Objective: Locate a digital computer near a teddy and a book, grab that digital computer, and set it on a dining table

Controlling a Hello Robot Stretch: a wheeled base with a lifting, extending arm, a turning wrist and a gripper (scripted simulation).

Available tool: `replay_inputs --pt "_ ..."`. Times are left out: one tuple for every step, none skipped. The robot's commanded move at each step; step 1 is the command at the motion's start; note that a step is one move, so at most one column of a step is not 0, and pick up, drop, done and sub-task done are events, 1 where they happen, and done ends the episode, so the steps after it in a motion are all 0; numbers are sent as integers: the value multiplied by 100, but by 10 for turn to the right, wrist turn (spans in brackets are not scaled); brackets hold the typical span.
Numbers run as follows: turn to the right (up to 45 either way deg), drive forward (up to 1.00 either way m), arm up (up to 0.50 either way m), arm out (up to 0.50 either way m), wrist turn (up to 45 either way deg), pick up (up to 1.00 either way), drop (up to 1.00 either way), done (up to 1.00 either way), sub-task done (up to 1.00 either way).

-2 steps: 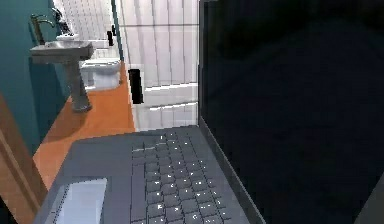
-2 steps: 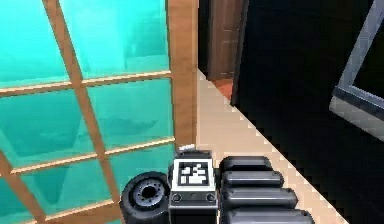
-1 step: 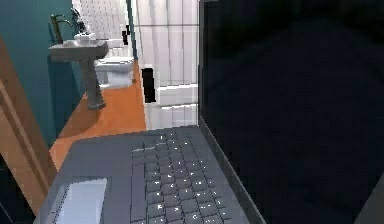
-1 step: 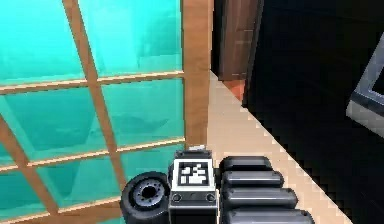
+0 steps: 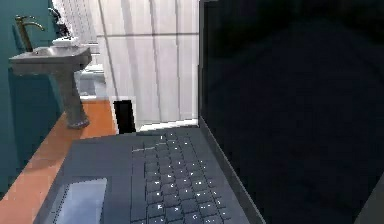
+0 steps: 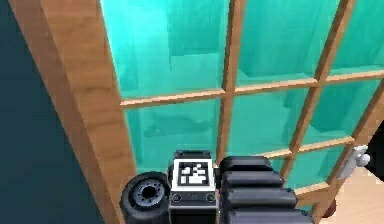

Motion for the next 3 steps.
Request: replay_inputs --pt "-120 0 0 0 0 0 0 0 0" --pt "0 30 0 0 0 0 0 0 0" --pt "-450 0 0 0 0 0 0 0 0"
